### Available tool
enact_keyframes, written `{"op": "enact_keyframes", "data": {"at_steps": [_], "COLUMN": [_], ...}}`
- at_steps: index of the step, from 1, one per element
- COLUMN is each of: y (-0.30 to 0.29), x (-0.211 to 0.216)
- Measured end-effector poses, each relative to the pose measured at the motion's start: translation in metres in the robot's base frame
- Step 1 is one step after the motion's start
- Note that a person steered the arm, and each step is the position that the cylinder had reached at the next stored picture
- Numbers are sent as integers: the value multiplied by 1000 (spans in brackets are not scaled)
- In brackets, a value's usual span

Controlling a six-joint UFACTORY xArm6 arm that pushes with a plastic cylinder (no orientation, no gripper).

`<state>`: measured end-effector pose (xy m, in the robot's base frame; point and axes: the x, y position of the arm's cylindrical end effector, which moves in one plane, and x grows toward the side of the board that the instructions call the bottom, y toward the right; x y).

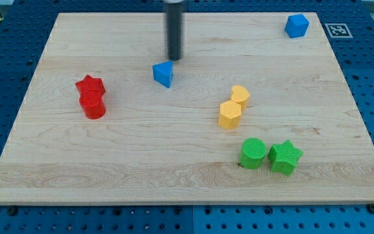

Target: Slightly move the blue triangle to top right

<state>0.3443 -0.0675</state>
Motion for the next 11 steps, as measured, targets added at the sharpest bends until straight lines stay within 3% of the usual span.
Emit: {"op": "enact_keyframes", "data": {"at_steps": [1, 3, 6, 8, 11], "y": [-43, -24, 62, 28, 23], "x": [20, 56, 57, 54, 24]}}
